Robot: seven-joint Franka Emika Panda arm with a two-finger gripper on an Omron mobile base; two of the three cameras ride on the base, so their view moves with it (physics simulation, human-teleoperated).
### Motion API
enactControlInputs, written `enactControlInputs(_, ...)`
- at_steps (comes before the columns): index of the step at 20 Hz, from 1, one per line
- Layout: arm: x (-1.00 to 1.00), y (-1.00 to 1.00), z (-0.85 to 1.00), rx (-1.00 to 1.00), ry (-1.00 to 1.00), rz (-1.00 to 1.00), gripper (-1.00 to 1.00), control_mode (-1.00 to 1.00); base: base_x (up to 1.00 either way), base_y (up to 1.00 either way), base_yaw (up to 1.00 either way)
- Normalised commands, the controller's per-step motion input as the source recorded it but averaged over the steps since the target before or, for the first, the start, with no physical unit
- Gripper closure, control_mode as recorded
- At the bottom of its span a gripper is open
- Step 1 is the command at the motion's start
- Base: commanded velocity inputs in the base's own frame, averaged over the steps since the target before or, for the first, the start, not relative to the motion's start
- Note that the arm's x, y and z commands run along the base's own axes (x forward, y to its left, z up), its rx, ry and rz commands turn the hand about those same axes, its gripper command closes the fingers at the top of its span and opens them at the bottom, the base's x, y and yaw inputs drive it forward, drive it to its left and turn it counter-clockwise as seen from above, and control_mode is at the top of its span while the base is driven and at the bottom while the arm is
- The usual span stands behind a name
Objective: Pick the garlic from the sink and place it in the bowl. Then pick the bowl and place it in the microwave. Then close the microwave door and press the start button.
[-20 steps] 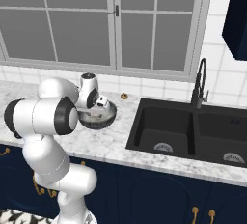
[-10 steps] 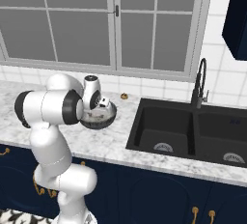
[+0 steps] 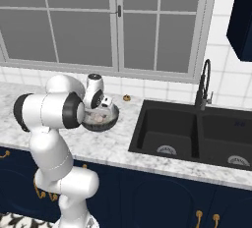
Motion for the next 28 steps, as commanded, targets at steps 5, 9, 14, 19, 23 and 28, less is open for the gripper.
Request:
enactControlInputs(5, -0.13, -0.05, 0.69, 0.11, -0.02, 0.0, -1.0, -1.0, 0.0, 0.0, 0.0)
enactControlInputs(9, -0.39, -0.48, 0.76, 0.01, 0.0, -0.04, -1.0, -1.0, 0.0, 0.0, 0.0)
enactControlInputs(14, -0.03, -0.59, 0.34, -0.1, 0.05, -0.16, -1.0, -1.0, 0.0, 0.0, 0.0)
enactControlInputs(19, 0.0, -0.56, -0.11, 0.0, 0.07, -0.05, -1.0, -1.0, 0.0, 0.0, 0.0)
enactControlInputs(23, 0.0, -0.29, -0.31, 0.0, 0.0, 0.0, -1.0, -1.0, 0.0, 0.0, 0.0)
enactControlInputs(28, 0.14, 0.0, -0.63, 0.05, 0.0, 0.0, -1.0, -1.0, 0.0, 0.0, 0.0)
